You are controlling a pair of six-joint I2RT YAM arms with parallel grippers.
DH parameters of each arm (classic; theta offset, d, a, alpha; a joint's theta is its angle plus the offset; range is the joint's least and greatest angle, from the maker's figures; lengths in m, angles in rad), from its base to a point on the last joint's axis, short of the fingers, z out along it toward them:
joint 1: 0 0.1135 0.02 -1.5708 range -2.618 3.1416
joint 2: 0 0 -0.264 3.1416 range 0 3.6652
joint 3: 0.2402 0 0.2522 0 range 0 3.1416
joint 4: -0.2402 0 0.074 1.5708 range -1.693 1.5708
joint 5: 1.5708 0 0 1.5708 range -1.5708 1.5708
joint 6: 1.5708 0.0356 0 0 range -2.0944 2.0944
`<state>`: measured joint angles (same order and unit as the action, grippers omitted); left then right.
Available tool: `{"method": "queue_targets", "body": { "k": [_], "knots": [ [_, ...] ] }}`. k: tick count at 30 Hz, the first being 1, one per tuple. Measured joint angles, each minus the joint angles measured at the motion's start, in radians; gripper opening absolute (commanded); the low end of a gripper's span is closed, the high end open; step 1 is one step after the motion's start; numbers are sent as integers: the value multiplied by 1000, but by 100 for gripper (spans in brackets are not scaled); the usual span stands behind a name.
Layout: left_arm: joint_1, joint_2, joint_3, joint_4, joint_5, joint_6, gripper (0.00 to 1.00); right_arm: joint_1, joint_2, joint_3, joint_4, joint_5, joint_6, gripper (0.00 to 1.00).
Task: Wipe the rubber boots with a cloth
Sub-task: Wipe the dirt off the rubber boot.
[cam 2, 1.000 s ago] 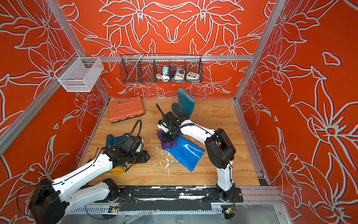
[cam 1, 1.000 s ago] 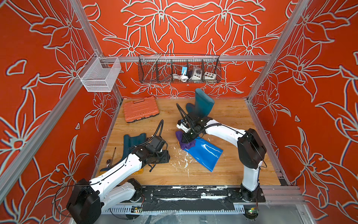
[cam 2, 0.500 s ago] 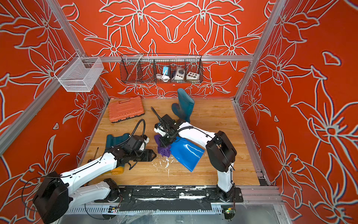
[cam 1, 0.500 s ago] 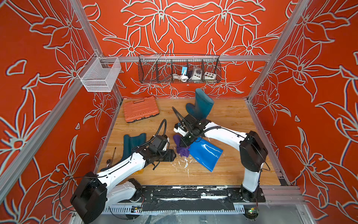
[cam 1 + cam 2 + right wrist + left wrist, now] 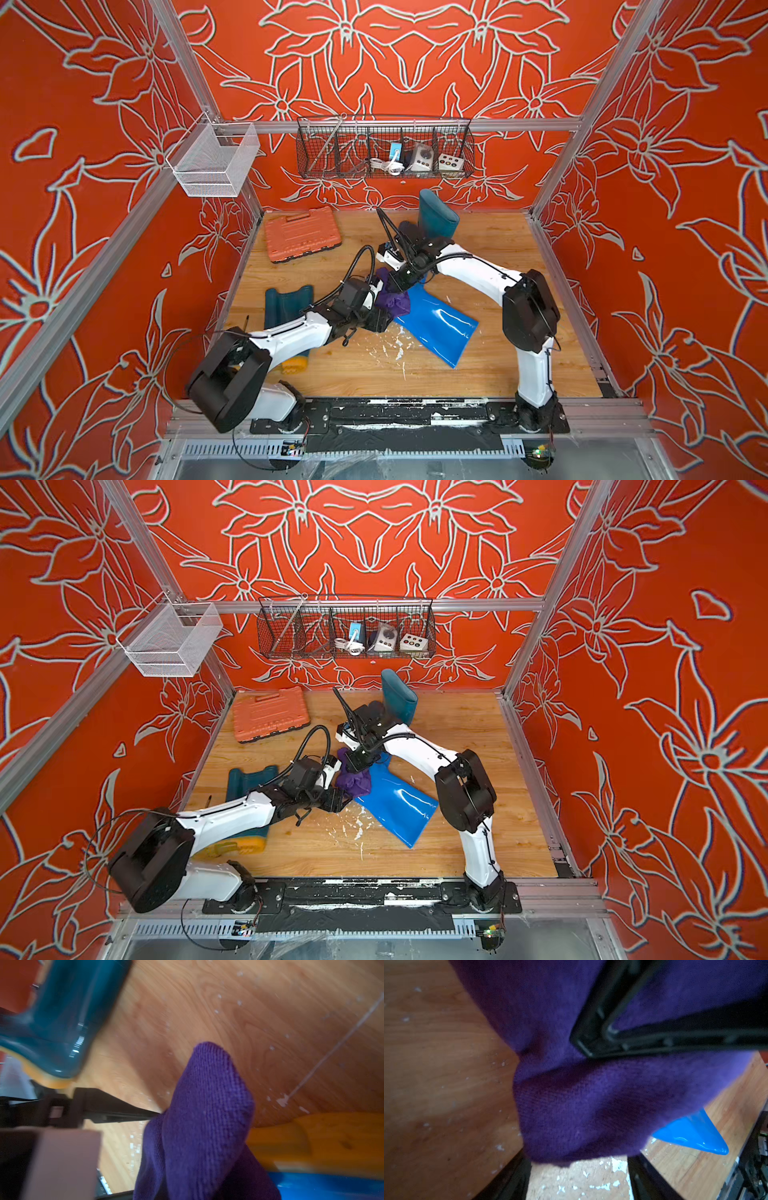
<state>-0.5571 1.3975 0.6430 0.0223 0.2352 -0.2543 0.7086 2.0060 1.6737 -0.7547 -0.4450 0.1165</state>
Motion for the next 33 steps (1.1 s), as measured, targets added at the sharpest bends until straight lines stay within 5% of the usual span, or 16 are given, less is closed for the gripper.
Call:
{"method": "queue_targets", "body": {
  "k": [14, 23, 29, 33],
  "knots": [
    [2, 12, 21, 50, 64, 96, 70, -36, -26, 110, -109, 299, -109, 0],
    [24, 133, 98, 47, 83, 113, 69, -35, -27, 111, -129, 276, -164, 0],
    [34, 217, 174, 51, 103, 130, 56, -36, -26, 32, -80, 128, -150, 0],
    [37, 238, 180, 58, 121, 127, 56, -36, -17, -10, -58, 93, -121, 0]
  ]
}}
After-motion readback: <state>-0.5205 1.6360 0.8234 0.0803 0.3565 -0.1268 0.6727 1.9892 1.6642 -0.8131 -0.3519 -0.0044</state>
